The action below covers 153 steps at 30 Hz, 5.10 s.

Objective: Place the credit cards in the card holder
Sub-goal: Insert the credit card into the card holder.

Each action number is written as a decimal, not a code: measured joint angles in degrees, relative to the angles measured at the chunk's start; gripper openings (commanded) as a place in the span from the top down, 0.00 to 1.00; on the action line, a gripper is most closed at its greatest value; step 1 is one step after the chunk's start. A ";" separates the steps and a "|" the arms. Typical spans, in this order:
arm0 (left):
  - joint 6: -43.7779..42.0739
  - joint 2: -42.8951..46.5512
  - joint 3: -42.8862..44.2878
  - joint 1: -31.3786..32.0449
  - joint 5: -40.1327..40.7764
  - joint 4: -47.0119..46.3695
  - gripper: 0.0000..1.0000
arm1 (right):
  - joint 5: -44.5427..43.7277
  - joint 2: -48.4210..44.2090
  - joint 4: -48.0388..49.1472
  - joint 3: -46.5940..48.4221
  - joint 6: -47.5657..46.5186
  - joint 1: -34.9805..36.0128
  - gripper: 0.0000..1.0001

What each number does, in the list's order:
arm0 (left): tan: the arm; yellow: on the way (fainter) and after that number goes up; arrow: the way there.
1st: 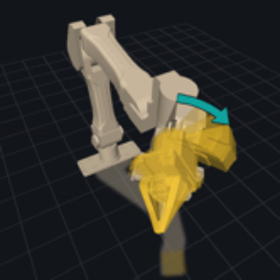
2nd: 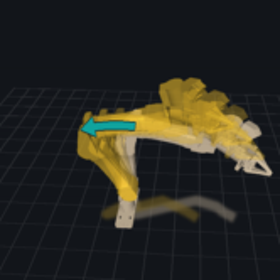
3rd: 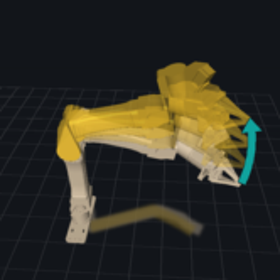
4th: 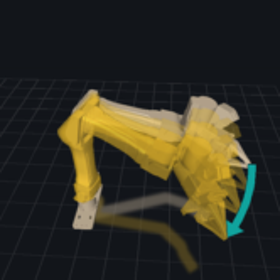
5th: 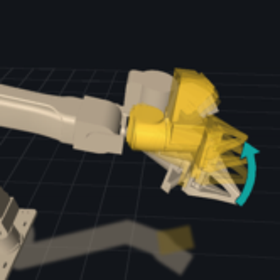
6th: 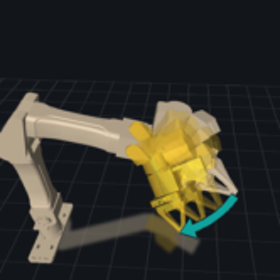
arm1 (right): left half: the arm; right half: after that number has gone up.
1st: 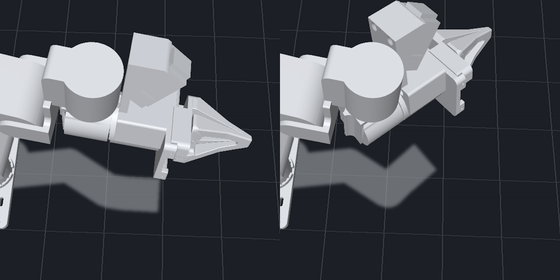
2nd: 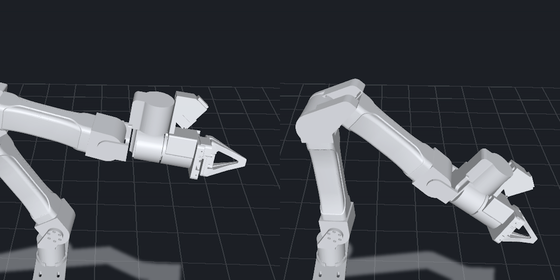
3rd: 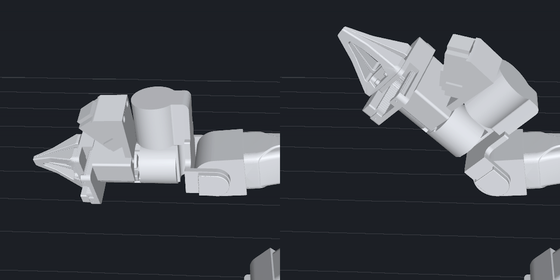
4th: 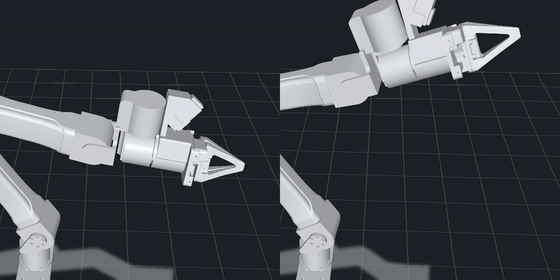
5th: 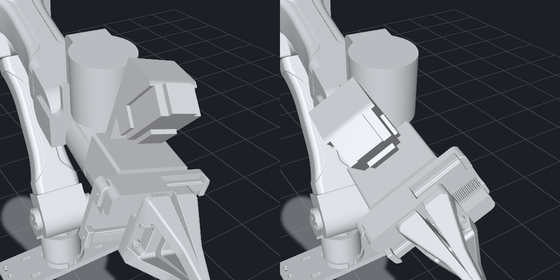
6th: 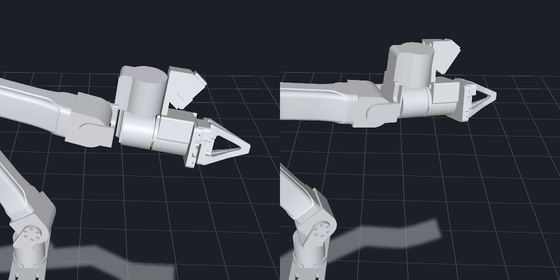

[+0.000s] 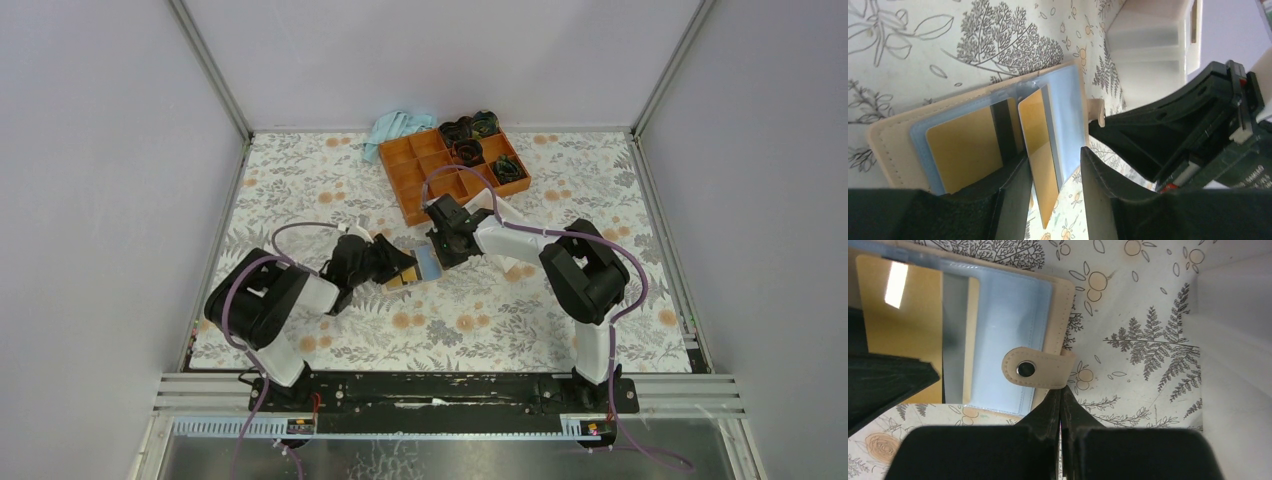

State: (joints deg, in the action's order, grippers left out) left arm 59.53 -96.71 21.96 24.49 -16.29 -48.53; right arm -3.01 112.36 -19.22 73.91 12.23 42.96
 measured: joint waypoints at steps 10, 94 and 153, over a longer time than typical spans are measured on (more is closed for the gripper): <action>-7.28 1.60 9.05 3.39 4.85 18.27 0.50 | 0.96 0.04 -0.92 0.22 -0.04 0.15 1.00; -14.19 13.35 13.88 5.79 18.18 45.64 0.21 | 3.91 0.22 -1.33 0.61 -0.50 0.52 1.00; -15.80 16.63 12.11 7.23 20.31 50.27 0.21 | 4.20 0.96 -2.73 1.88 -0.52 1.62 1.00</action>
State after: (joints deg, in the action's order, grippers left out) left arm 43.72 -80.07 34.06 31.73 4.01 1.74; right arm 1.19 113.32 -21.96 75.79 11.70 44.58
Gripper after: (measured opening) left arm 0.794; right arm 0.011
